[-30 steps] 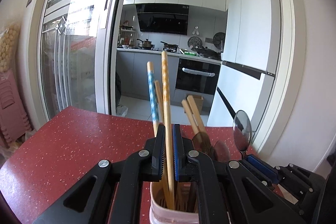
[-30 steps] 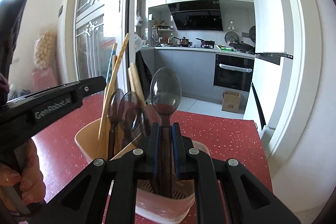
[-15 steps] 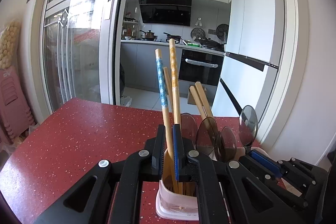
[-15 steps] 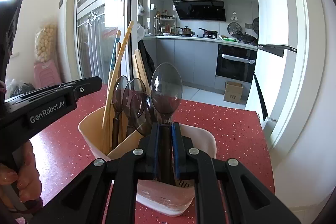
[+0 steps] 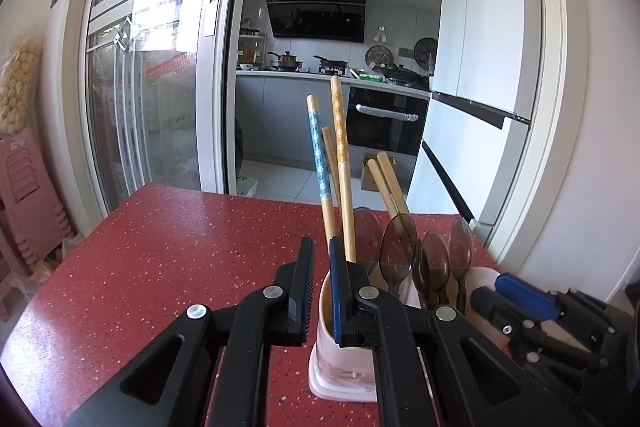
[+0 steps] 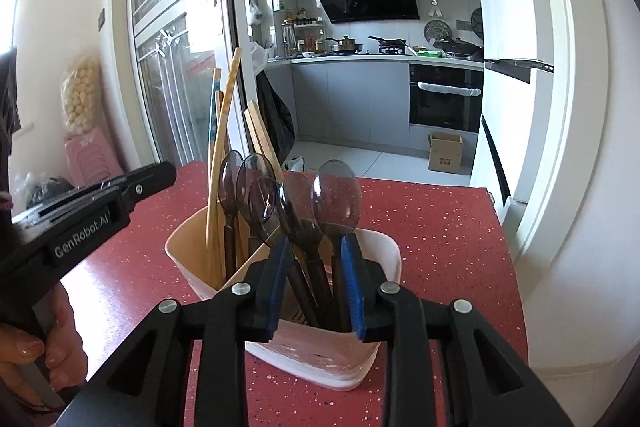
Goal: Organize utensils
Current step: 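Open the right tool to release the spoon while the left tool releases the chopstick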
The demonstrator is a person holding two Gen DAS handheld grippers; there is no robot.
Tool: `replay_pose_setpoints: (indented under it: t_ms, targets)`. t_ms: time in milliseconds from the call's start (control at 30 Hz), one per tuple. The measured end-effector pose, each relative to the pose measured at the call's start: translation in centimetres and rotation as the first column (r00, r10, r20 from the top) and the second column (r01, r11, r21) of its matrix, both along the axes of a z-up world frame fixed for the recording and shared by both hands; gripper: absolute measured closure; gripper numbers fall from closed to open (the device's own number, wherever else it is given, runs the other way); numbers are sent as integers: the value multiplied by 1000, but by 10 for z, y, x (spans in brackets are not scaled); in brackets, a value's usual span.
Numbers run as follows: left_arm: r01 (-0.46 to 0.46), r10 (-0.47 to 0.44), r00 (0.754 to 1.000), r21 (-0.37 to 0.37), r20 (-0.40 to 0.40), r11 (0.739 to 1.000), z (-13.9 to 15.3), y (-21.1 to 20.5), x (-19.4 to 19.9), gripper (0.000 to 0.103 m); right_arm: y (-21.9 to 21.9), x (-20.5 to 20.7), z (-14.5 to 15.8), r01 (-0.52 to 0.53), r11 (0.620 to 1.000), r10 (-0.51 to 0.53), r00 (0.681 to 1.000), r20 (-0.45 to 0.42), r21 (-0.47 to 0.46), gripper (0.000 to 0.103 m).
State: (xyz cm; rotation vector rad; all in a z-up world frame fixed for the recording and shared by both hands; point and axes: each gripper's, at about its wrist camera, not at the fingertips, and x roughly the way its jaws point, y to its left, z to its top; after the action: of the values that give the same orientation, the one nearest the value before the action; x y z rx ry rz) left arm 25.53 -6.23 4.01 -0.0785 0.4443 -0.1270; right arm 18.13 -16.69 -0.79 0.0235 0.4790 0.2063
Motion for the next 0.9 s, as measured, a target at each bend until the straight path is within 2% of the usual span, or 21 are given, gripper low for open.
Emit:
replay_pose_setpoints:
  t_ms: [300, 900]
  targets:
    - [-4, 7, 998, 33, -64, 999, -4, 7, -15, 66, -5, -21, 9, 24, 998, -23, 999, -26, 50, 62]
    - [17, -10, 993, 62, -117, 998, -7, 16, -26, 66, -6, -37, 10, 46, 996, -39, 996, -85, 80, 60]
